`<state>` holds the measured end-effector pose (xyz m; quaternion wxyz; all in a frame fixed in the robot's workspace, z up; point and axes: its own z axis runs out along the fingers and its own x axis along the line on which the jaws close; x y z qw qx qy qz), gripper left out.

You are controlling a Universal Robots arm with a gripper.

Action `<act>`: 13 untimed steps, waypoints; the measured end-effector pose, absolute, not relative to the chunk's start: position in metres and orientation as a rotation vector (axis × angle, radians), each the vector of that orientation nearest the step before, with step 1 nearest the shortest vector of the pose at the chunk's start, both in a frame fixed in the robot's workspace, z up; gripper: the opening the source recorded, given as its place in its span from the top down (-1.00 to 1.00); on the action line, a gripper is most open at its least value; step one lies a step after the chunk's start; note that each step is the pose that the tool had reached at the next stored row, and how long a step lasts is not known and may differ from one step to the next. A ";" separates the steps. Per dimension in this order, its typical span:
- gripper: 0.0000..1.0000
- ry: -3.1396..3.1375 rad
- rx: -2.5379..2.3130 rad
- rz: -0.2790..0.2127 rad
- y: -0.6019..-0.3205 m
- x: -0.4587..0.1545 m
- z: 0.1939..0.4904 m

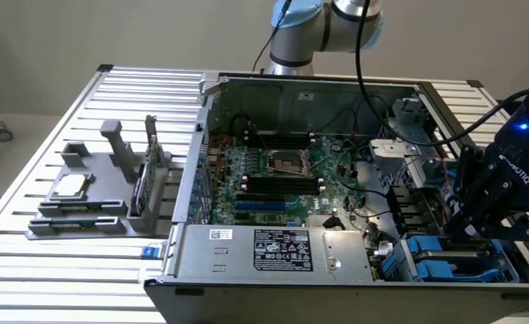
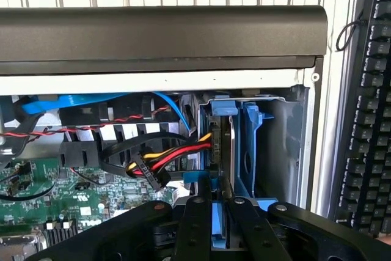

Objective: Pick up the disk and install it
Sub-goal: 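Insert the second disk wire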

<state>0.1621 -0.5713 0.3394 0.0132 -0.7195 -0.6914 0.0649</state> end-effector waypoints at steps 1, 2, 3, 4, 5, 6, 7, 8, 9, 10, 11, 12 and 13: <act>0.67 -2.154 -2.241 0.202 -0.571 0.162 0.339; 0.67 -2.154 -2.241 0.202 -0.571 0.162 0.339; 0.67 -2.154 -2.241 0.202 -0.571 0.163 0.339; 0.67 -2.154 -2.241 0.202 -0.571 0.163 0.339; 0.67 -2.154 -2.241 0.202 -0.571 0.163 0.339; 0.67 -2.154 -2.242 0.202 -0.571 0.163 0.339; 0.67 -2.154 -2.242 0.202 -0.571 0.163 0.339; 0.67 -2.154 -2.242 0.202 -0.571 0.163 0.338; 0.67 -2.154 -2.242 0.202 -0.571 0.163 0.338; 0.67 -2.154 -2.242 0.202 -0.571 0.163 0.338; 0.67 -2.154 -2.242 0.201 -0.571 0.163 0.337; 0.67 -2.154 -2.241 0.200 -0.571 0.163 0.336; 0.67 -2.154 -2.241 0.201 -0.571 0.163 0.336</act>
